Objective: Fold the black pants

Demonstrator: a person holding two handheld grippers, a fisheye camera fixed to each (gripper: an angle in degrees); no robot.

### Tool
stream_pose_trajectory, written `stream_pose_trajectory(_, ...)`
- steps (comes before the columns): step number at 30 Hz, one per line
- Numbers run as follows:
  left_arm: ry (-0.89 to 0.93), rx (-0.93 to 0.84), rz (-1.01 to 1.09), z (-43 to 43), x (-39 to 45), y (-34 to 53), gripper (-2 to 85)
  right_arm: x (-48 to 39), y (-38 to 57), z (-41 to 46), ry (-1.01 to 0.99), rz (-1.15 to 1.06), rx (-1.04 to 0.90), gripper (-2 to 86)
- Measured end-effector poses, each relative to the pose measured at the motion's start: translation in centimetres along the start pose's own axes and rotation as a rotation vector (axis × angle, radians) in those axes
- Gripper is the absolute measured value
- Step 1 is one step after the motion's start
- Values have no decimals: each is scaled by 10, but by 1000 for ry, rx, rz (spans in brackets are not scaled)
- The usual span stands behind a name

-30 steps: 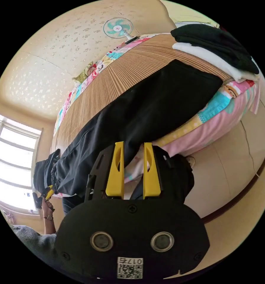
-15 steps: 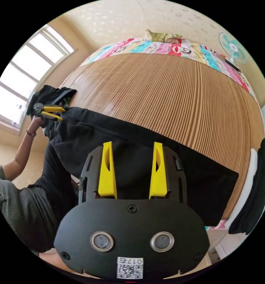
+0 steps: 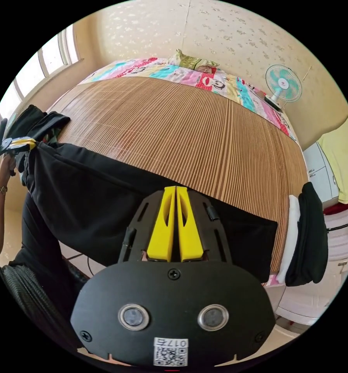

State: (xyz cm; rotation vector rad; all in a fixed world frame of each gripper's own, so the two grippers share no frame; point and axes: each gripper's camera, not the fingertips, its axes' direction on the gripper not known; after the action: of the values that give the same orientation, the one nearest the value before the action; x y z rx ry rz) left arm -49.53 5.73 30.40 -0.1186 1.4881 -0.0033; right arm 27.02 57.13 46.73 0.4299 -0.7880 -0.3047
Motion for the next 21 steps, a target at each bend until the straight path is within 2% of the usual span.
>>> stream_pose_trajectory(3, -43, -16, -94, 23, -19, -17, -1, 13, -18, 1, -67, -1, -6, 27)
stream_pose_trajectory(6, -76, -79, -231, 67, -47, -21, 2, 32, -25, 27, -180, 13, -65, 121)
stream_pose_trajectory(8, -82, -126, -268, 96, -56, -14, 4, 41, -22, 60, -227, 23, -234, 164)
stream_pose_trajectory(11, -75, -47, -311, 99, -60, 1, 6, 31, -2, 81, -143, -36, -328, 137)
stream_pose_trajectory(12, -79, -35, -322, 98, -60, 5, 7, 30, 2, 78, -138, -42, -294, 128)
stream_pose_trajectory(14, -111, -28, -306, 96, -56, 7, 7, 34, 13, 67, -141, -25, -231, 53)
stream_pose_trajectory(17, -132, -1, -301, 79, -49, 9, 4, 47, 23, 43, -169, 48, -148, 41)
stream_pose_trajectory(21, -43, 133, -376, 35, -56, 23, 4, 49, 29, 8, -85, 73, -36, 39)
